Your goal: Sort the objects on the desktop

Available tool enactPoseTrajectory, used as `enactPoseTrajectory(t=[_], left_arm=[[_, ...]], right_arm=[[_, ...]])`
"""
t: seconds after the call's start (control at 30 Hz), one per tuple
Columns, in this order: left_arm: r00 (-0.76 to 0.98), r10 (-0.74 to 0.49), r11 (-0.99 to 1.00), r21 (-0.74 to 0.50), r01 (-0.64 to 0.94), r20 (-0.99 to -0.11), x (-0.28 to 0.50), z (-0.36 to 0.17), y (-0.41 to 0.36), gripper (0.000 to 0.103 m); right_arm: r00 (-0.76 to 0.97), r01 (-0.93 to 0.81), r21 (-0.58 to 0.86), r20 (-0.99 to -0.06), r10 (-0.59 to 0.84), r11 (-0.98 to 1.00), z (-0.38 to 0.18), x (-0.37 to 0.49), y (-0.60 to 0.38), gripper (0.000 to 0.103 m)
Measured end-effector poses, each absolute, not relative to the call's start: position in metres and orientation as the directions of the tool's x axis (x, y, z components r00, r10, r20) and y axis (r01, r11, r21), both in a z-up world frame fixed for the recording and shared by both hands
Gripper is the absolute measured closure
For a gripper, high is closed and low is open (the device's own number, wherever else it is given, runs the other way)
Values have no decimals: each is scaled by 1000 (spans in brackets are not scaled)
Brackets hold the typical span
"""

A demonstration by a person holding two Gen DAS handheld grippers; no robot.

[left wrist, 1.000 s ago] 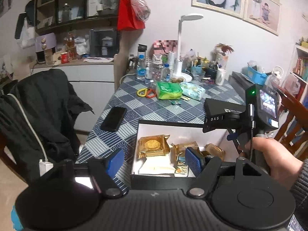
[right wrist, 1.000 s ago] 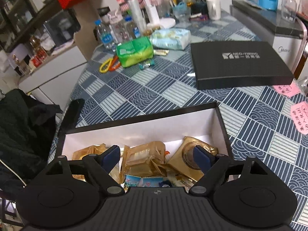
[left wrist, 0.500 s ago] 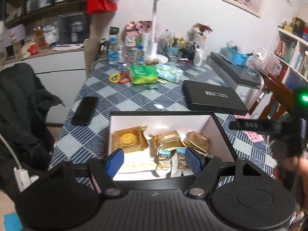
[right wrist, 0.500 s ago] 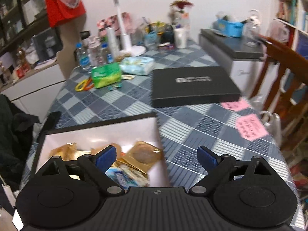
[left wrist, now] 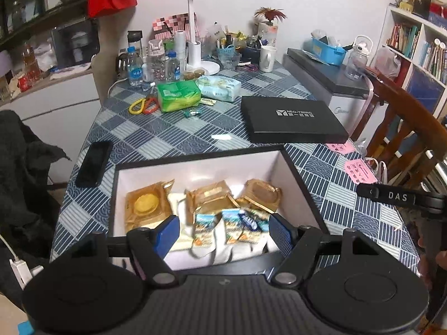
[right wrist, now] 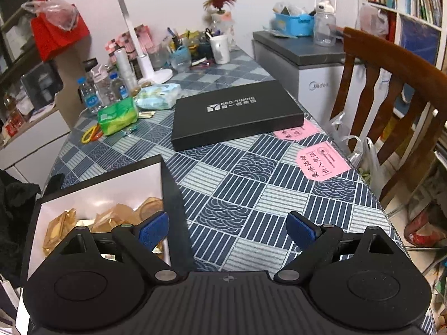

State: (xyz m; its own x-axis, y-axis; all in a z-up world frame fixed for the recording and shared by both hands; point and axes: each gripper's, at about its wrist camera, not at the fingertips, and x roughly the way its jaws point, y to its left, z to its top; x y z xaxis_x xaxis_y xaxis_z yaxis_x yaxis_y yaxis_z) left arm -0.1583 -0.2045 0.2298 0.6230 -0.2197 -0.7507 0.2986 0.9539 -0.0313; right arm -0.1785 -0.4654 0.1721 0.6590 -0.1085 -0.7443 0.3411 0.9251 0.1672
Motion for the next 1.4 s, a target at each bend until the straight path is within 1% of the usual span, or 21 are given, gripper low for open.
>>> enactPoseTrajectory(t=[0.4, 0.67, 0.9, 1.23, 1.4], left_arm=[[597, -114, 977, 20, 213, -794, -130, 218, -322, 19], [589, -80, 981, 43, 191, -805, -120, 216, -377, 19], [595, -77, 980, 49, 194, -800, -118, 222, -385, 19], [603, -86, 982, 36, 187, -793, -111, 224, -365, 19], [594, -116, 980, 7, 200, -796, -102, 222, -363, 19]], right_arm=[[629, 243, 218, -777, 17, 945, 151, -146, -562, 11], [612, 237, 248, -789, 54, 939, 147, -134, -609, 11], [617, 250, 272, -785, 63, 929, 150, -133, -613, 11], [609, 305, 251, -793, 15, 919, 146, -138, -603, 11], [616, 312, 229, -787, -12, 922, 152, -139, -599, 11]])
